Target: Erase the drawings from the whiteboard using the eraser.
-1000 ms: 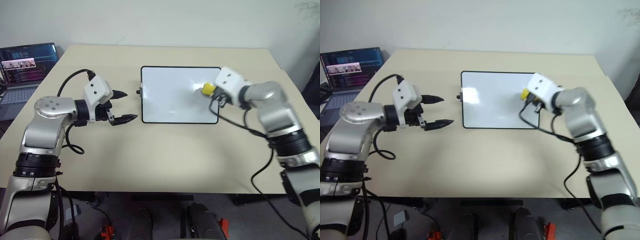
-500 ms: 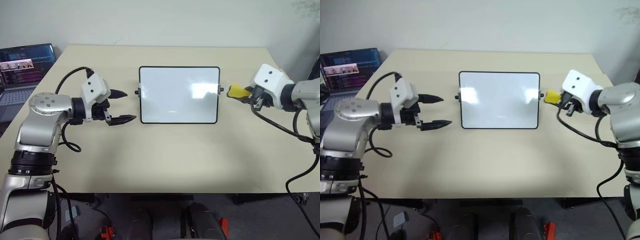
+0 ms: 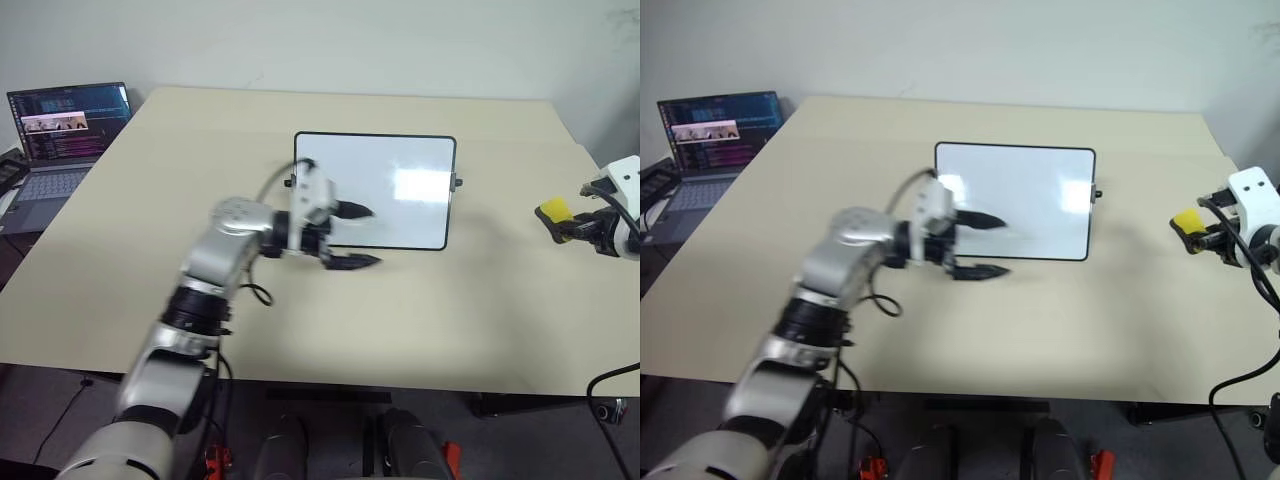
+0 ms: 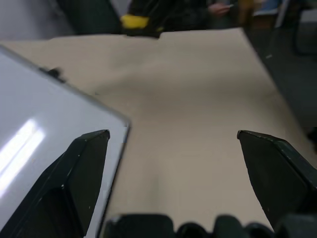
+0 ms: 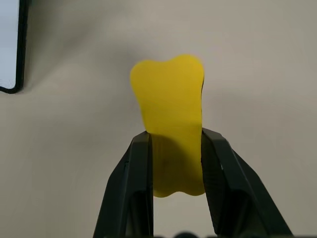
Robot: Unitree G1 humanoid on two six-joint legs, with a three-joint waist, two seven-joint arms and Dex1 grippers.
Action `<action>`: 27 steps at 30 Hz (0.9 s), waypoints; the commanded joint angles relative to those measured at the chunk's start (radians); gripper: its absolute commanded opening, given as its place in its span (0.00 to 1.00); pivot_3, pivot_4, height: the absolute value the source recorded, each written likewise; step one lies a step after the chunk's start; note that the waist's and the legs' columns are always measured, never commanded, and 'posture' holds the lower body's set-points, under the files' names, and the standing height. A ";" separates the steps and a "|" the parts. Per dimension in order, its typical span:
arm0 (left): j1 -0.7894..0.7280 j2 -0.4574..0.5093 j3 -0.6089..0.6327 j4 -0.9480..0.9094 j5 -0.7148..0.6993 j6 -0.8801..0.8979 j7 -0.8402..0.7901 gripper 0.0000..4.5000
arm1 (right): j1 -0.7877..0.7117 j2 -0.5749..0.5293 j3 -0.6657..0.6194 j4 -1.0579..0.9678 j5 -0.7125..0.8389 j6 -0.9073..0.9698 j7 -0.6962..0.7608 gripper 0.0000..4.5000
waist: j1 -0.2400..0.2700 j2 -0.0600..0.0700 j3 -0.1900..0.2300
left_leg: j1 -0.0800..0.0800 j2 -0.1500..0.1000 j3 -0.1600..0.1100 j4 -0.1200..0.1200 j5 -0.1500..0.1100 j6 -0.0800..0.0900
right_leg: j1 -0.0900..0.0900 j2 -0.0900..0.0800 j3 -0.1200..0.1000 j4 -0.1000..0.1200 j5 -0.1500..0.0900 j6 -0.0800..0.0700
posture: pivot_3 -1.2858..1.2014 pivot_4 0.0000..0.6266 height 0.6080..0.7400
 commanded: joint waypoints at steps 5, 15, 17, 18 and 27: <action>-0.023 -0.083 -0.028 0.056 0.016 -0.034 0.004 1.00 | 0.065 -0.006 -0.072 0.061 0.053 0.057 -0.073 0.22 | -0.015 0.002 0.000 | 0.004 0.000 0.004 -0.001 0.000 0.000 | 0.000 0.000 0.004 0.002 -0.003 0.004 | 0.52 0.24 1.00; -0.006 -0.078 -0.022 0.034 0.017 -0.023 0.018 1.00 | 0.079 0.022 -0.033 0.082 0.108 0.036 -0.105 0.22 | -0.015 0.002 0.000 | 0.005 0.000 0.005 0.000 0.000 0.000 | 0.002 0.000 0.006 0.002 -0.003 0.006 | 0.52 0.24 1.00; 0.002 -0.072 -0.022 0.021 0.015 -0.018 0.020 1.00 | 0.072 0.030 -0.017 0.083 0.116 0.042 -0.103 0.22 | -0.015 0.002 0.000 | 0.005 0.000 0.005 0.000 0.000 0.000 | 0.002 0.000 0.006 0.002 -0.003 0.006 | 0.52 0.24 1.00; 0.006 -0.069 -0.022 0.015 0.015 -0.015 0.023 1.00 | 0.073 0.029 -0.002 0.084 0.109 0.035 -0.109 0.22 | -0.015 0.002 0.000 | 0.005 0.000 0.005 0.000 0.000 0.000 | 0.002 0.000 0.006 0.002 -0.003 0.006 | 0.52 0.24 1.00; 0.013 -0.021 -0.002 0.015 0.017 -0.017 0.042 1.00 | 0.041 0.045 0.039 0.125 0.105 0.026 -0.161 0.43 | -0.014 0.002 0.000 | 0.006 0.000 0.005 0.000 0.000 0.000 | 0.002 0.000 0.006 0.002 -0.003 0.006 | 0.52 0.24 1.00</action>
